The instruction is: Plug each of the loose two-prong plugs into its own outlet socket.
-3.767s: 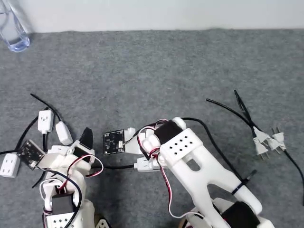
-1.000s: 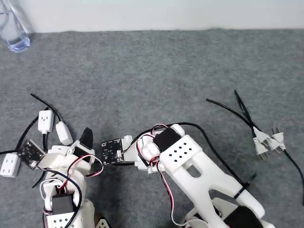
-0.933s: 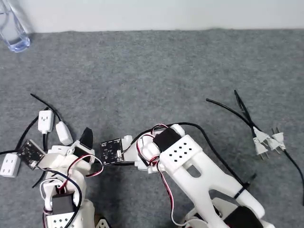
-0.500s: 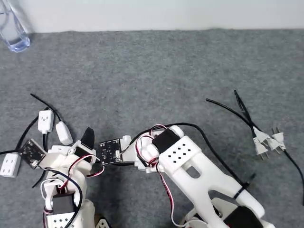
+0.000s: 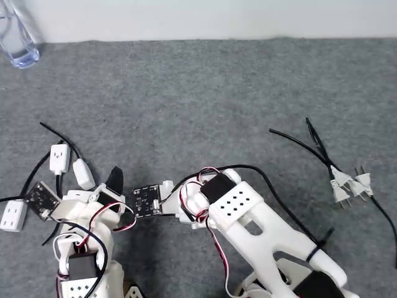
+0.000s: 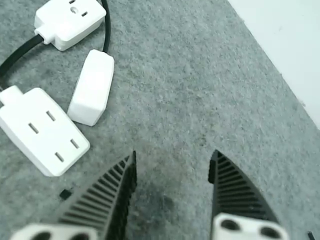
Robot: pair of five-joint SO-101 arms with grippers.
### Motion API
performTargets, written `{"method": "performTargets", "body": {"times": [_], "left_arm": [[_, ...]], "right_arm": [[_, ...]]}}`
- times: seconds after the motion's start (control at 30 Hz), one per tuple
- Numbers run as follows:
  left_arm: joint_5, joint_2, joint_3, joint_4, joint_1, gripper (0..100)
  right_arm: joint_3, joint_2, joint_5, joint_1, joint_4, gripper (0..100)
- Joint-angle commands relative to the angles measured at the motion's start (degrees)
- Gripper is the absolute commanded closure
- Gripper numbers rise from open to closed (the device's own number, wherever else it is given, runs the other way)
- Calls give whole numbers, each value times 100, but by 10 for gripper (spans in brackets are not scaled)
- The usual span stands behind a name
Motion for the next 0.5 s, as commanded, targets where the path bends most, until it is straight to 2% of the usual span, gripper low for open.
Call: {"method": "performTargets", "body": {"times": [0.0,0.27,0.47], "left_arm": [[-44,-9,-66,9,53,775],[-44,-9,-66,9,53,775],[-44,-9,-66,18,53,775]], "right_arm": [[9,-101,-88,-13,-66,990],[466,-66,-185,207,-602,990],[677,593,-167,426,-664,990]]}}
